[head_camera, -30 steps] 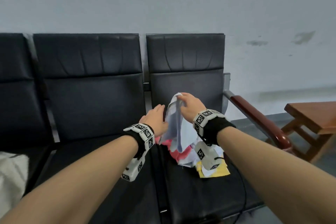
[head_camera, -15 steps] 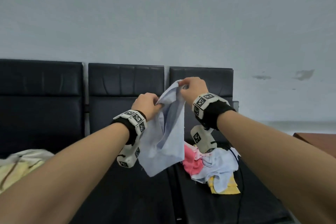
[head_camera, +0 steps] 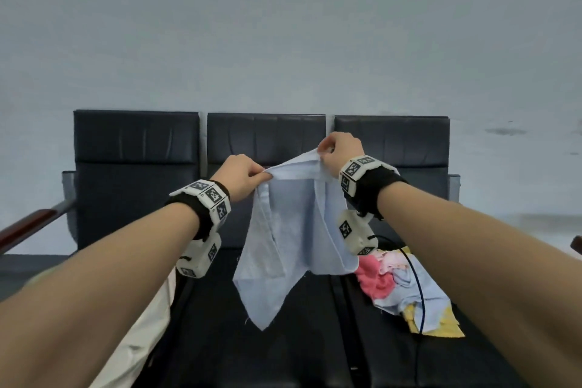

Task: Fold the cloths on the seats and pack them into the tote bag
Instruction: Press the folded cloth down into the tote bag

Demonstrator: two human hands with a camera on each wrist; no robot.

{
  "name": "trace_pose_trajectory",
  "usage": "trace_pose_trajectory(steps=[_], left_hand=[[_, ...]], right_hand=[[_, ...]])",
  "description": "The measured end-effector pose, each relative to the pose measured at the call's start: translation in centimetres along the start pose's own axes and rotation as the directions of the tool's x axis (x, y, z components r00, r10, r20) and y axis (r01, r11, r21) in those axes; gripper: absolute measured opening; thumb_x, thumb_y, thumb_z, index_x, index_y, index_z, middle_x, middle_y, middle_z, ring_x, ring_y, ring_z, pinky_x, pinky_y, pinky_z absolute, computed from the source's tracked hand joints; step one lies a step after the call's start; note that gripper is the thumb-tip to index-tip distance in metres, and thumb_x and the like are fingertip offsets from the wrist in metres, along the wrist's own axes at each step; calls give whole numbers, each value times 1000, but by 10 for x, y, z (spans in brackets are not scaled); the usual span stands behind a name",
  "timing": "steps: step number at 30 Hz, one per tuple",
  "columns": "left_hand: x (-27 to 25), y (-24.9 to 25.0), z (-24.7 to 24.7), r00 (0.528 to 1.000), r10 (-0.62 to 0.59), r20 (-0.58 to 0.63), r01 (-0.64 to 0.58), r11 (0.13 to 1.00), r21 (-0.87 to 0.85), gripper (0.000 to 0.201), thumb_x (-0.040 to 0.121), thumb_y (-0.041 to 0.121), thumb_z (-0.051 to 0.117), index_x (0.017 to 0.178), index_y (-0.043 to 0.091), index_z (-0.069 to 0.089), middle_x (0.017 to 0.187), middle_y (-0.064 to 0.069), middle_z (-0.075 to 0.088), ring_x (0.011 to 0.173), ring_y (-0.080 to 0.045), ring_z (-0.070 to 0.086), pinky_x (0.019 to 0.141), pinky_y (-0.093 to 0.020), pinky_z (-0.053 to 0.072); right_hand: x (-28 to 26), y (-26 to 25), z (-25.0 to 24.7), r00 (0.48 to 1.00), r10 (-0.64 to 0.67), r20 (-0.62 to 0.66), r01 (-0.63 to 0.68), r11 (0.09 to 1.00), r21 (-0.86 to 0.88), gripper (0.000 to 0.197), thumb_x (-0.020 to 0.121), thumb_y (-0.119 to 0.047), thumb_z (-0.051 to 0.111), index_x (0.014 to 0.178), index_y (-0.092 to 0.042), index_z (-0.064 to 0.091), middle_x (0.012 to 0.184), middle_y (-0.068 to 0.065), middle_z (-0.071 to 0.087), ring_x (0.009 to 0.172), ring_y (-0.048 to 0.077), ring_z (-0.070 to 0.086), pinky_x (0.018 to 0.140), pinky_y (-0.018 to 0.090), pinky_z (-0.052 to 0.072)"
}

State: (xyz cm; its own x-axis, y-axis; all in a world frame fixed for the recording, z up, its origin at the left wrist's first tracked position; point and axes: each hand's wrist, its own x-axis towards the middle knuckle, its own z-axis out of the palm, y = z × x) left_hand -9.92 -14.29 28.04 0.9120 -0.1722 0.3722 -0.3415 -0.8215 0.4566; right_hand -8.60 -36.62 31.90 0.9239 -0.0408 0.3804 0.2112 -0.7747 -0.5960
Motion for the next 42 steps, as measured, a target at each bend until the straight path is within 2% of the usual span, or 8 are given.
trace_pose_trajectory(steps=[8, 15, 21, 26, 31, 37, 39, 42], left_hand=[[-1, -18, -4, 992, -102, -72, 93, 988, -124, 45, 68, 36, 90, 55, 16, 52, 53, 5, 52, 52, -10, 46, 53, -25, 37], [2, -34, -5, 990, -112, -86, 82, 953, -293, 23, 95, 28, 66, 79, 12, 72, 69, 1, 67, 61, -11, 55, 67, -28, 48], [7, -31, -3, 970, -172, -171, 128, 961, -245, 22, 100, 22, 53, 86, 16, 68, 78, 2, 63, 79, -20, 58, 75, -29, 44], [4, -14, 0, 966, -156, -206, 102, 962, -252, 23, 99, 30, 54, 89, 10, 60, 78, 2, 59, 78, -20, 53, 66, -30, 37], [-3, -16, -2, 999, -31, 4, 31, 999, 19, 28, 72, 29, 84, 93, 15, 70, 85, 1, 68, 83, -18, 65, 65, -25, 42], [-20, -52, 8, 930, -308, 201, 306, 951, 43, 31, 87, 37, 72, 92, 7, 76, 90, -13, 74, 87, -27, 70, 73, -33, 53], [-28, -58, 10, 909, -364, 204, 413, 851, -323, 33, 87, 36, 73, 99, 5, 76, 94, -13, 75, 90, -28, 71, 88, -38, 56], [-42, -42, 17, 852, -410, 325, 457, 281, -844, 33, 88, 30, 69, 105, 2, 73, 95, -16, 75, 83, -29, 72, 84, -39, 58]], right_hand=[[-2, -10, 21, 986, 49, 158, -42, 998, -47, 26, 94, -10, 49, 105, -18, 72, 113, 8, 66, 93, 21, 60, 75, 24, 43], [-2, -7, 18, 973, 54, 223, -47, 998, -38, 36, 84, -49, 65, 102, -17, 66, 96, -1, 61, 92, 20, 58, 76, 26, 42], [-2, -9, 20, 978, -39, 205, 43, 999, -18, 26, 89, -37, 64, 109, -21, 67, 98, -1, 60, 91, 18, 55, 75, 23, 39], [2, -9, 24, 991, -11, 133, 8, 1000, 22, 37, 100, -37, 46, 79, -10, 59, 72, 5, 53, 76, 25, 50, 57, 28, 35], [11, -3, 20, 998, 34, 55, -39, 995, 93, 41, 103, -36, 40, 67, -17, 46, 78, 4, 52, 81, 25, 49, 68, 27, 34], [13, 6, 4, 985, 170, 13, -169, 963, 210, 49, 101, -39, 40, 57, -18, 36, 63, 1, 40, 75, 25, 41, 54, 31, 29], [15, 12, 5, 977, 209, 51, -215, 944, 249, 46, 98, -46, 39, 61, -18, 47, 73, 4, 52, 80, 26, 50, 68, 28, 40], [14, 13, 13, 959, 233, 159, -278, 880, 385, 50, 92, -54, 42, 88, -10, 66, 98, 13, 67, 91, 34, 65, 88, 47, 54]])
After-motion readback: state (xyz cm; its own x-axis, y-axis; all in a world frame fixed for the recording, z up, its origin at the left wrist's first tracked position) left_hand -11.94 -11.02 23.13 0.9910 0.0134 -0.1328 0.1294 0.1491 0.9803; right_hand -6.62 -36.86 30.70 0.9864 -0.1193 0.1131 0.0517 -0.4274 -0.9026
